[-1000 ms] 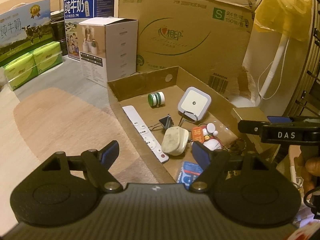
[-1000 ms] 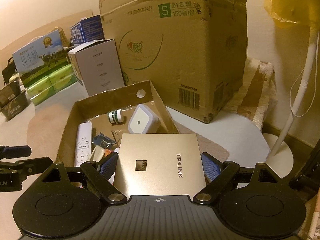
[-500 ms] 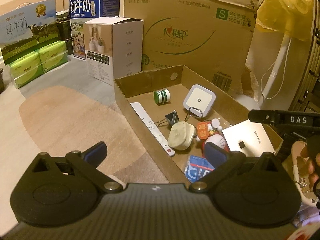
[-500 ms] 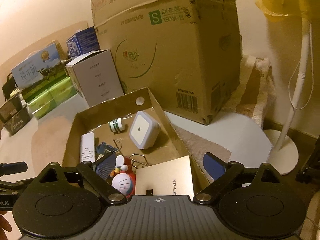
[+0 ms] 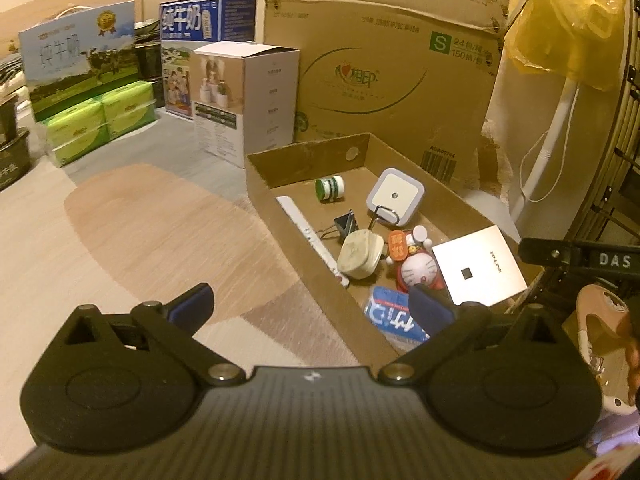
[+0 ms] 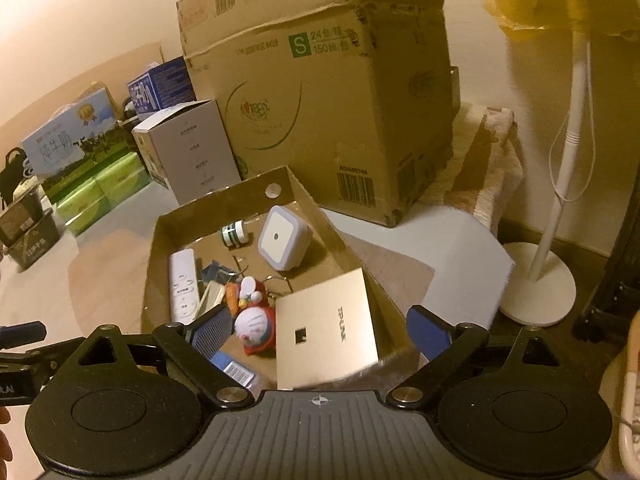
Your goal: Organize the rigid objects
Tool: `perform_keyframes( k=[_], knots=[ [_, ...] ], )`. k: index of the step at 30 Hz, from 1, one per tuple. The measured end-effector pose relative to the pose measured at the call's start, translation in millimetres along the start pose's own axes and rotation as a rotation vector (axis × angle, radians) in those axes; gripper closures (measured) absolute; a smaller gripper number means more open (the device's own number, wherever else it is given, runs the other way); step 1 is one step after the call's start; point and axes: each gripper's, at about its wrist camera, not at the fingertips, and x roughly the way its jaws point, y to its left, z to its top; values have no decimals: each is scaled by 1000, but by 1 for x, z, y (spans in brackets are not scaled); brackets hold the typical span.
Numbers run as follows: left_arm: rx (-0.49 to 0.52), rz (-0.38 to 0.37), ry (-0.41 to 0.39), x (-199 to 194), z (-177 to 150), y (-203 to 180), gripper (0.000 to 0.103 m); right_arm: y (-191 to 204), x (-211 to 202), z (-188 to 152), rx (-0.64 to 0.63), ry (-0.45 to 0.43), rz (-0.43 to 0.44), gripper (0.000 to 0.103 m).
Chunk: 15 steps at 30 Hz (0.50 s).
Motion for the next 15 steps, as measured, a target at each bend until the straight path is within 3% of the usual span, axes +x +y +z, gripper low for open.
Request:
perform_keyframes(
  k=[15],
  knots=[
    [-63,-10,-4,-66,-31,6,1,32,-62,-33,-38,25,-35,9]
  ],
)
